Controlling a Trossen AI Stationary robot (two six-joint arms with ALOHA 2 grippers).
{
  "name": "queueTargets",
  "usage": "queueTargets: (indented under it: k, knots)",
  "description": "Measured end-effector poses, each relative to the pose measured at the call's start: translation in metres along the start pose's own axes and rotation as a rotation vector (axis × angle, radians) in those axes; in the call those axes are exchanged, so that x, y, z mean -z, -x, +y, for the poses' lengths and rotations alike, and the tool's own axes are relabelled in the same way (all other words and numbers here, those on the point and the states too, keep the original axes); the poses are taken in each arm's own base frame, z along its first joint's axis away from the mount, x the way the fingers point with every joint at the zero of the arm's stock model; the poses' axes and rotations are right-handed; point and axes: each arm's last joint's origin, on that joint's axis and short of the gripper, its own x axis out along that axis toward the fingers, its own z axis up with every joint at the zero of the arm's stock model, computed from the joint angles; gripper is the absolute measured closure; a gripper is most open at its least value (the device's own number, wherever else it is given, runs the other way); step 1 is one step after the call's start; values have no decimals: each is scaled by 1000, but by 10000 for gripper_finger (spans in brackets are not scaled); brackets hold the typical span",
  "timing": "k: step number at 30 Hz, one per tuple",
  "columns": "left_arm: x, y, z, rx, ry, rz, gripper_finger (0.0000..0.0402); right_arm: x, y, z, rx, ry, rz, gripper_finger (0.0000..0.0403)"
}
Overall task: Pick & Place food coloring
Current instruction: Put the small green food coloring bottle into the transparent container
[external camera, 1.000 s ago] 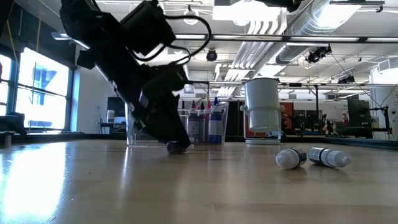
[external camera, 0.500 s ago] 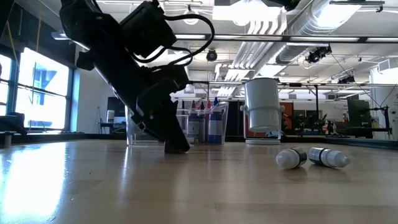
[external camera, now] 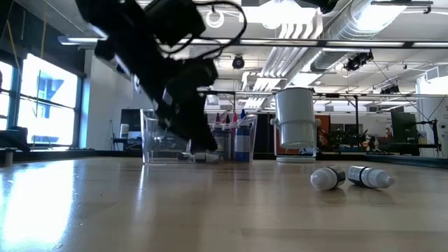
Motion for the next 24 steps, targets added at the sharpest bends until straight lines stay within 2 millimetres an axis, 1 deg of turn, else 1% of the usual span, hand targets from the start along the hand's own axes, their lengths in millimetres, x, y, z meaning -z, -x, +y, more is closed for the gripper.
queueTargets:
  k: [4,8,11,13,17,19,21,24]
  knots:
    - [-27,17,15,-161,-16,35,317,0,0,0,0,-1,2,299]
    - [-61,34,34,-312,-21,39,322,1,0,0,-2,0,8,299]
    - [-84,42,49,-370,-3,21,320,1,0,0,-2,0,8,300]
    - [-94,43,60,-385,1,-10,317,1,0,0,-2,0,8,299]
    - [-104,43,86,-429,19,-24,315,1,0,0,-2,0,7,299]
    - [-104,41,100,-433,44,0,314,1,0,0,-2,0,8,299]
    - [-101,36,113,-401,72,43,314,1,0,0,-2,1,11,300]
    - [-95,23,127,-312,113,113,314,2,0,0,-4,2,16,299]
